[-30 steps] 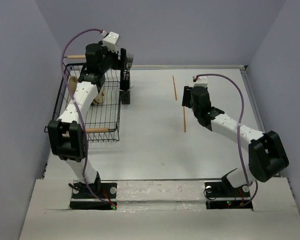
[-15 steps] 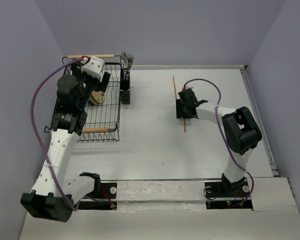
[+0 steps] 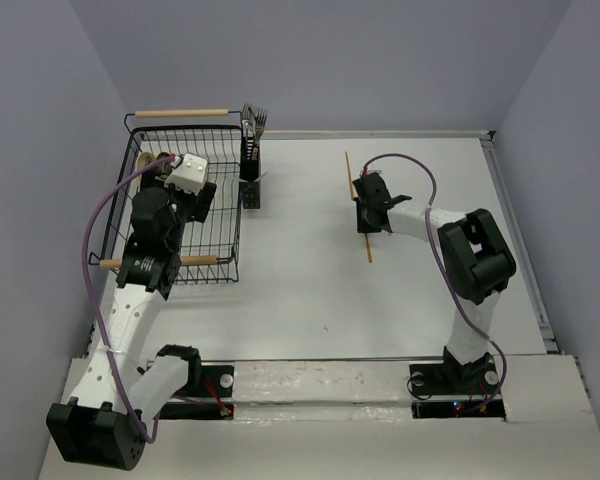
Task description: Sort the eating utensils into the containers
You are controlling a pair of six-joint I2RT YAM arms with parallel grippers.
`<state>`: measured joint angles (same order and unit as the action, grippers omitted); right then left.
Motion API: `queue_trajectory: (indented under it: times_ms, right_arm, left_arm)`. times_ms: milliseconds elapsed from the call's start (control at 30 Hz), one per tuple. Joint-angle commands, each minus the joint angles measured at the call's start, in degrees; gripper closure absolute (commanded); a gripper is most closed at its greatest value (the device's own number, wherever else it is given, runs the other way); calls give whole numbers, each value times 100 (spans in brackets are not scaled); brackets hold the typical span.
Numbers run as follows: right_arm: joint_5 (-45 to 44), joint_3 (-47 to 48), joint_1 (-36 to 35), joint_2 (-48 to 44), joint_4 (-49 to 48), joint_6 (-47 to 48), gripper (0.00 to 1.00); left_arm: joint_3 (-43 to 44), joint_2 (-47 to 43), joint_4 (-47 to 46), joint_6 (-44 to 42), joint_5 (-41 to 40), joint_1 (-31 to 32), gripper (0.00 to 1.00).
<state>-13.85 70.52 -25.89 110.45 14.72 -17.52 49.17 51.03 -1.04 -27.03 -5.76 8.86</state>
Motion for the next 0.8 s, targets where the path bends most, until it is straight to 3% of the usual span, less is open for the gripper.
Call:
queue_trajectory:
  times_ms: [0, 167, 300, 433, 533, 767]
  right_arm:
    - [75, -47, 31, 205, 198, 73, 100]
    - [233, -424, 31, -655, -600, 310, 100]
    - [575, -1004, -153, -2015, -2397, 933, 100]
    - [1478, -1313, -399, -2703, -4298, 1443, 100]
    - [1831, -1156, -680, -2731, -5632, 1777, 100]
    - [2378, 92, -1471, -1537, -7956, 2085, 100]
  left_arm:
    - [-30, -137, -415, 48, -189, -51, 7]
    - [-83, -110, -415, 31, -189, -60, 6]
    - [-48, -66, -441, 22, -259, -69, 6]
    - [-21, -23, -450, 22, -277, -113, 6]
    - [-47, -5, -476, 22, -268, -183, 6]
    - [-83, 65, -485, 48, -154, -350, 6]
